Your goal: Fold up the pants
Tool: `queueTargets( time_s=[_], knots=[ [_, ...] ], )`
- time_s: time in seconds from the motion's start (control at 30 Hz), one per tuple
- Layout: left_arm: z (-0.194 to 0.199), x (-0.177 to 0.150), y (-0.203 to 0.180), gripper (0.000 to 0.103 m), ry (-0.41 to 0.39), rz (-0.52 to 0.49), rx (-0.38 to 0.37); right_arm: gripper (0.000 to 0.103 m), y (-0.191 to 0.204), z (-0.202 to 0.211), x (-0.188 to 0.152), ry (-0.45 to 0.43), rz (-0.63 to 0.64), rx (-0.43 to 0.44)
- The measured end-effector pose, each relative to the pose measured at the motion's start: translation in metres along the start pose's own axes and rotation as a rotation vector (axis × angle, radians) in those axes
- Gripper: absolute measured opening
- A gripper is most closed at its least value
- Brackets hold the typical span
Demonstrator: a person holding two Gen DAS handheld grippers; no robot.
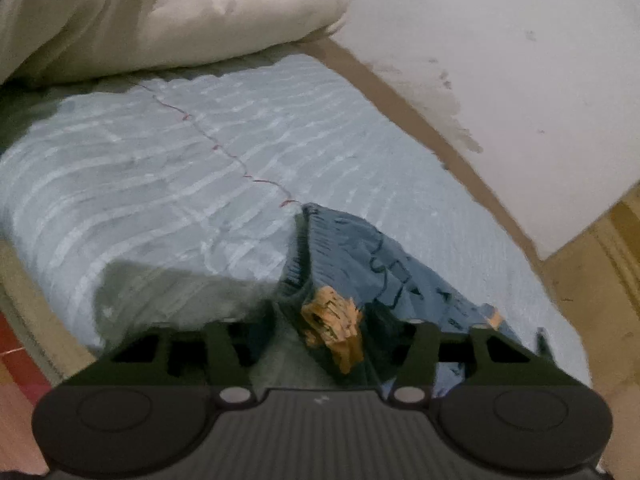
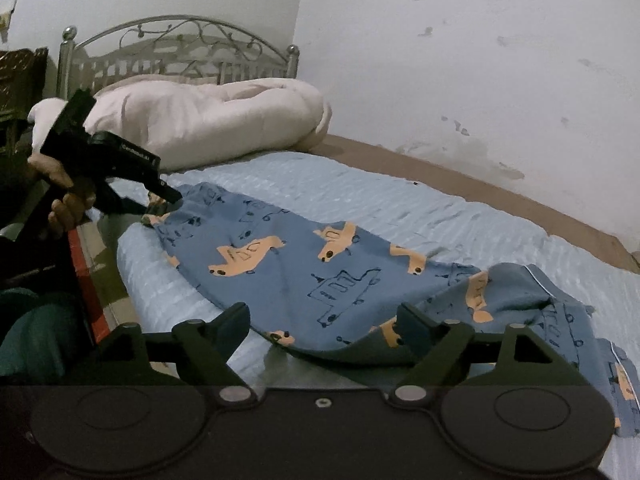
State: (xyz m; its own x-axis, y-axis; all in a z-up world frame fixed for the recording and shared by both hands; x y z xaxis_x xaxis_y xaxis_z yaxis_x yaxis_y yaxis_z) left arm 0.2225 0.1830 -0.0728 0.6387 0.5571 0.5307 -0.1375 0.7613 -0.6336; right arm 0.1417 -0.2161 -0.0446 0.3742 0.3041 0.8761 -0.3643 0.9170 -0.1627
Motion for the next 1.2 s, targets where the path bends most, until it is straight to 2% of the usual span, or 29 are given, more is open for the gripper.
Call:
queueTargets(
  time_s=[0.07, 0.17, 0.3, 0.47, 0.6, 0.73, 0.77, 0.83, 0.87, 0.9, 0.93, 1.0, 1.07, 1.13, 1.2],
  knots=[
    [-0.001, -0.001, -0.005, 0.019, -0.016, -0.002, 0.028, 0.082, -0.001, 0.000, -0.001, 0.003, -0.013, -0.002],
    [0.005, -0.001, -0.020, 0.015, -0.071, -0.024, 0.056, 0.083, -0.001, -0.001, -0.002, 0.009, -0.025, -0.004],
    [0.024, 0.000, -0.042, 0.013, -0.159, -0.134, 0.169, 0.084, -0.001, 0.001, -0.003, 0.012, -0.030, -0.009],
    [0.053, -0.001, -0.046, 0.013, -0.240, -0.247, 0.248, 0.084, -0.009, 0.004, -0.006, 0.015, -0.046, -0.030],
    [0.059, 0.007, -0.019, 0.013, -0.242, -0.182, 0.294, 0.084, -0.017, 0.005, -0.011, 0.020, -0.071, -0.049],
    [0.047, 0.003, -0.002, 0.015, -0.198, -0.178, 0.272, 0.084, -0.023, 0.003, -0.018, 0.039, -0.090, -0.061],
    [0.045, 0.001, -0.002, 0.017, -0.185, -0.181, 0.274, 0.084, -0.024, 0.002, -0.020, 0.044, -0.094, -0.065],
    [0.045, -0.002, -0.004, 0.032, -0.183, -0.179, 0.290, 0.088, -0.029, 0.001, -0.023, 0.051, -0.106, -0.075],
    [0.046, -0.003, -0.006, 0.050, -0.181, -0.184, 0.288, 0.090, -0.031, 0.001, -0.025, 0.052, -0.110, -0.079],
    [0.047, -0.005, -0.010, 0.063, -0.184, -0.191, 0.285, 0.095, -0.034, 0.002, -0.026, 0.053, -0.116, -0.086],
    [0.050, -0.008, -0.014, 0.068, -0.192, -0.208, 0.280, 0.099, -0.038, 0.002, -0.028, 0.054, -0.121, -0.092],
    [0.055, -0.014, -0.024, 0.090, -0.201, -0.251, 0.279, 0.101, -0.049, 0.003, -0.029, 0.049, -0.111, -0.125],
    [0.059, -0.020, -0.035, 0.101, -0.235, -0.294, 0.301, 0.102, -0.066, 0.003, -0.032, 0.050, -0.121, -0.170],
    [0.065, -0.029, -0.050, 0.102, -0.282, -0.339, 0.310, 0.102, -0.090, 0.002, -0.034, 0.061, -0.158, -0.223],
    [0.067, -0.035, -0.065, 0.102, -0.296, -0.366, 0.294, 0.102, -0.117, -0.003, -0.038, 0.097, -0.193, -0.288]
  ],
)
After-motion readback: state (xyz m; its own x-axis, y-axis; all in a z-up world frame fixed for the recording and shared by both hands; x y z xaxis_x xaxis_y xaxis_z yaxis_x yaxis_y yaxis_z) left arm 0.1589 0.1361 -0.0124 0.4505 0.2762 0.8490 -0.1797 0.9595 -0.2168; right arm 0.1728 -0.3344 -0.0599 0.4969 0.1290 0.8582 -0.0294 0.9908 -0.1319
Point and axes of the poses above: each gripper's, at about its wrist camera, not at the fingertips, and z roughly against the way its jaws point, y to its left, x to its top, the point moved 2 cm from there along -z, roughly the way its jaws point, and after that the axes turned 9 degrees about -x, right-handed, at the moved point
